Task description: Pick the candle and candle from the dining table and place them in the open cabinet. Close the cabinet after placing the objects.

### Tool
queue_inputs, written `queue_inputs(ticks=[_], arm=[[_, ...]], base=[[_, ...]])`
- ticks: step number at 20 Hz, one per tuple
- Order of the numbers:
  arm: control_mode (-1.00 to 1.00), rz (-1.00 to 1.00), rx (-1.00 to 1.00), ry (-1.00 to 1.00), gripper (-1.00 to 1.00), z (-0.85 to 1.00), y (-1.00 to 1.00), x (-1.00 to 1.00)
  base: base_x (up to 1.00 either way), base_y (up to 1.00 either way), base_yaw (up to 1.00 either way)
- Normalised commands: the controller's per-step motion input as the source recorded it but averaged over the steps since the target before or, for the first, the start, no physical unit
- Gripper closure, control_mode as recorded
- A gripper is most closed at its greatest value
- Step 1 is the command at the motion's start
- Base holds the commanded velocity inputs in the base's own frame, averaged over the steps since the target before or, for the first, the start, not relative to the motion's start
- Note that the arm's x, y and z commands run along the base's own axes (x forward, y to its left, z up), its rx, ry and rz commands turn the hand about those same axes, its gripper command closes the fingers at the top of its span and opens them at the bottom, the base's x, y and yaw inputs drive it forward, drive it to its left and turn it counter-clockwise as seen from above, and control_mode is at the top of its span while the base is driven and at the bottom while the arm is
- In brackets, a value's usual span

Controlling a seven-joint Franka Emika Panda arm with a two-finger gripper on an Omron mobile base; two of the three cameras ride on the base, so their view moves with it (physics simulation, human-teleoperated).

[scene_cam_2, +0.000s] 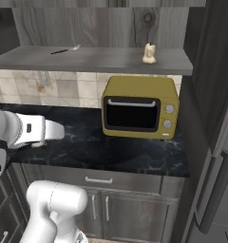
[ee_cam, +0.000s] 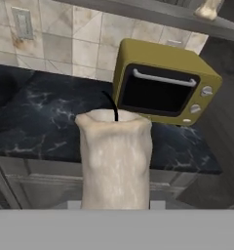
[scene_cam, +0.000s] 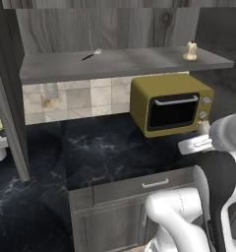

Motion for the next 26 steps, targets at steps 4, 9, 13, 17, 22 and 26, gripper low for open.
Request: queue_inputs(ticks=[4, 9, 13, 17, 22, 26], arm=[[-1.0, 0.0, 0.0, -0.15, 1.0, 0.22, 0.0, -0.01], [-1.0, 0.0, 0.01, -0.15, 1.0, 0.26, 0.0, -0.04], [-1.0, 0.01, 0.03, -0.07, 1.0, 0.24, -0.01, -0.04], [-1.0, 0.05, 0.07, -0.03, 1.0, 0.19, -0.04, -0.03], [-1.0, 0.1, 0.04, -0.03, 1.0, 0.11, -0.01, -0.06], [-1.0, 0.05, 0.0, -0.05, 1.0, 0.03, 0.0, -0.01]], base=[[0.0, 0.0, 0.0], [0.0, 0.0, 0.0], [0.0, 0.0, 0.0], [0.0, 0.0, 0.0], [0.0, 0.0, 0.0], [0.0, 0.0, 0.0]])
